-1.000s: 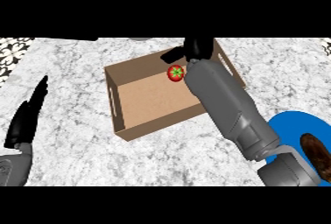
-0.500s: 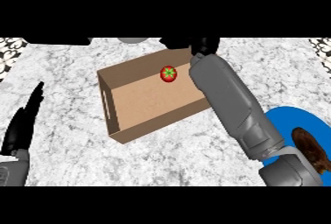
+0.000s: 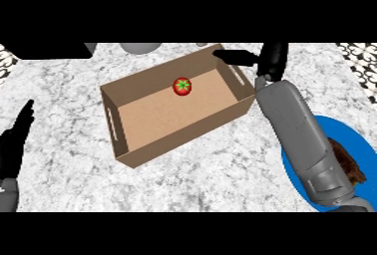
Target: Pick the tomato from the plate and place it in the cardboard box
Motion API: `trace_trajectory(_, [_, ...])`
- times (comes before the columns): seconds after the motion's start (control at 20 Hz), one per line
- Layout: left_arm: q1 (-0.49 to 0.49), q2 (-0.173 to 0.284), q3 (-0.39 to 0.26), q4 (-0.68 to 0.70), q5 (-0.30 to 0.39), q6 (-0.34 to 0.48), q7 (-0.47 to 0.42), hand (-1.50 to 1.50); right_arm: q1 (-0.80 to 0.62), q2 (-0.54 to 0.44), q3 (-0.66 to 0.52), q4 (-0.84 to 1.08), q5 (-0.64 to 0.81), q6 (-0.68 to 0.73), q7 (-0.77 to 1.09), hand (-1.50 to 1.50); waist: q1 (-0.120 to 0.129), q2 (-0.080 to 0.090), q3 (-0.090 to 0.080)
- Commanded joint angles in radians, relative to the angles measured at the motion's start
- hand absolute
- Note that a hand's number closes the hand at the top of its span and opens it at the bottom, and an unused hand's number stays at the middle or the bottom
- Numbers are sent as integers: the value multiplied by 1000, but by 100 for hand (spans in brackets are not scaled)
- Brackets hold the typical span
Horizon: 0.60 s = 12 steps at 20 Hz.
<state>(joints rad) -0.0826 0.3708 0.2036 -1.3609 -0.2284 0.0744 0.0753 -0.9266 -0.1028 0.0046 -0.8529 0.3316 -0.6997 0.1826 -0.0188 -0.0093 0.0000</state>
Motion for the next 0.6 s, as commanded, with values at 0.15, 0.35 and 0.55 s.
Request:
trace_trajectory(0.15, [46, -27, -12, -94, -14, 20, 62, 0, 309, -147, 33, -407, -19, 127, 101, -150, -27, -12, 1])
trace_trajectory(0.35, [36, -38, 4, -10, -9, 22, -18, 0, 493, -249, 7, -642, -70, 235, 152, -150, -13, 0, -1])
trace_trajectory(0.55, [-1, -34, 3, 52, -23, 16, -52, 0, 612, -324, -14, -780, -111, 351, 201, -150, 0, 6, -1])
